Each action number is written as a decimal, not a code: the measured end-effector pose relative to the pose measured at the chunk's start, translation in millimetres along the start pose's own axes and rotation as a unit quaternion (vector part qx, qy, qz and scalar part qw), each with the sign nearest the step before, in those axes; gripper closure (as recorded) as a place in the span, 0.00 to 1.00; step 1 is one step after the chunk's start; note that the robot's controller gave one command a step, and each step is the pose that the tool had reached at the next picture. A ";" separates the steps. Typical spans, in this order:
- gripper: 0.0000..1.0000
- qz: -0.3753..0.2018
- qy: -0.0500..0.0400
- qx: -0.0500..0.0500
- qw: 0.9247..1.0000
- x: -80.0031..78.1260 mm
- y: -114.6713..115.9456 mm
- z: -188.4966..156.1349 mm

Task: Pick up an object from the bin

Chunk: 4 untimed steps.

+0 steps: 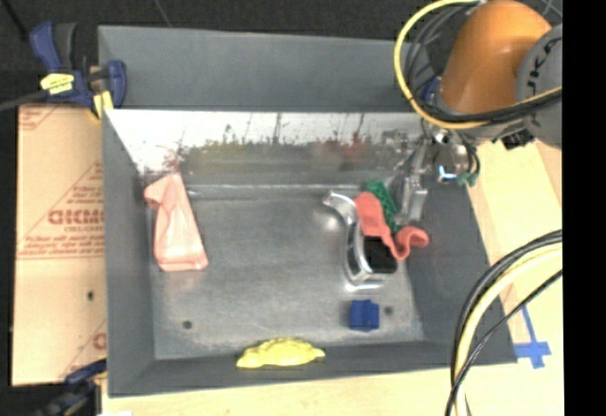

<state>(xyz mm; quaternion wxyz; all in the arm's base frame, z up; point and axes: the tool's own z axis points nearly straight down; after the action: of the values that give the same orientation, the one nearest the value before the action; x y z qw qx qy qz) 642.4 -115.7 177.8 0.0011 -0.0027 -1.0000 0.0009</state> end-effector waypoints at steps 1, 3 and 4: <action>0.00 0.000 0.000 0.000 1.000 0.8 0.2 -0.9; 0.00 -0.103 -0.007 0.002 0.995 15.7 -1.3 1.9; 0.00 -0.090 -0.005 0.000 0.996 16.9 -3.5 63.7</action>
Offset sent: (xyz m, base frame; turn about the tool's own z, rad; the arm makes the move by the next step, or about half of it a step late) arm -0.0139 0.0188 0.0799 -0.2628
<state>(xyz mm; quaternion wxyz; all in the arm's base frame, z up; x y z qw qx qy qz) 625.4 -119.2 114.2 -0.0035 0.0872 -0.9962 0.0012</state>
